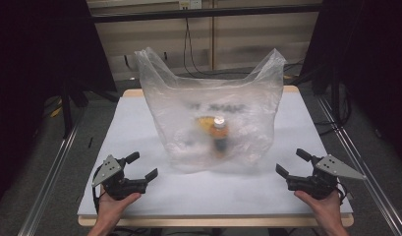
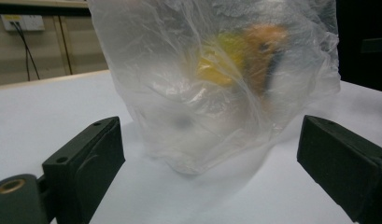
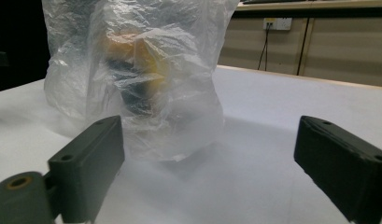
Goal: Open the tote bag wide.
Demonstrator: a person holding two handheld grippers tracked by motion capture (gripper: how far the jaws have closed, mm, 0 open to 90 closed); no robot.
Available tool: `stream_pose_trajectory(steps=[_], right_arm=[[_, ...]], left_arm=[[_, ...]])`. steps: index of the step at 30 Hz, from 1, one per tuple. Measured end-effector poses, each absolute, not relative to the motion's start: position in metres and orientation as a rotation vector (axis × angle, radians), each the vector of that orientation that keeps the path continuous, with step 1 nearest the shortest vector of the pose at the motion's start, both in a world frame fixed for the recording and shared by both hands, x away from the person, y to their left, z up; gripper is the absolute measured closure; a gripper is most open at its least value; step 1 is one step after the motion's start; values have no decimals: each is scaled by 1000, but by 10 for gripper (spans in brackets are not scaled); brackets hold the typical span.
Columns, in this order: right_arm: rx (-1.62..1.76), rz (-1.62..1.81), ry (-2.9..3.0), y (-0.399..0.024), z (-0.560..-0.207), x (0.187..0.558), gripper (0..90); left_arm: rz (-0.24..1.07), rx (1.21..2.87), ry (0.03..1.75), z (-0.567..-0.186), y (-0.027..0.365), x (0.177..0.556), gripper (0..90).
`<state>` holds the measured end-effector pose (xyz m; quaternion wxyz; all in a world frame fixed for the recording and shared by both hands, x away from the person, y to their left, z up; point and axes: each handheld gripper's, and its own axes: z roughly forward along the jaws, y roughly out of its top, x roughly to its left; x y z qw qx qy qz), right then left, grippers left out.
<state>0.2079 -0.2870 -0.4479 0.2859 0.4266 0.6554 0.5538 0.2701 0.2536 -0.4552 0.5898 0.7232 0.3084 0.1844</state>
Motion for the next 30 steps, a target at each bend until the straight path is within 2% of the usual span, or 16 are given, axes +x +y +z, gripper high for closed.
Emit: stream_pose_trajectory(steps=[3, 4, 5, 8, 12, 17, 21, 23, 25, 27, 30], right_arm=[[1143, 1478, 1772, -288, -448, 209, 129], [1147, 1480, 1783, -288, -449, 209, 183], [1147, 1480, 1783, -288, -449, 209, 183], [1118, 1482, 1832, -287, -449, 208, 269], [1079, 1522, 1866, -289, -447, 208, 430], [1037, 1479, 1975, -284, -444, 210, 546], [984, 1477, 2046, -277, -440, 211, 658], [966, 1468, 2067, -273, -437, 211, 690], [968, 1461, 2073, -272, -436, 211, 708], [963, 1465, 2094, -268, -434, 213, 754], [955, 1489, 2122, -264, -432, 216, 809]], left_arm=[[435, 1678, 725, -456, 251, 270, 96], [442, 1708, 714, -456, 251, 271, 124], [442, 1708, 714, -456, 251, 271, 126], [390, 1712, 727, -456, 248, 274, 157], [387, 1760, 695, -452, 249, 273, 216], [366, 1754, 655, -447, 250, 269, 367], [334, 1804, 623, -441, 246, 267, 451], [294, 1811, 625, -441, 244, 267, 510], [270, 1834, 601, -441, 245, 269, 524], [239, 1842, 599, -441, 243, 269, 593], [238, 1848, 606, -438, 240, 270, 658]])
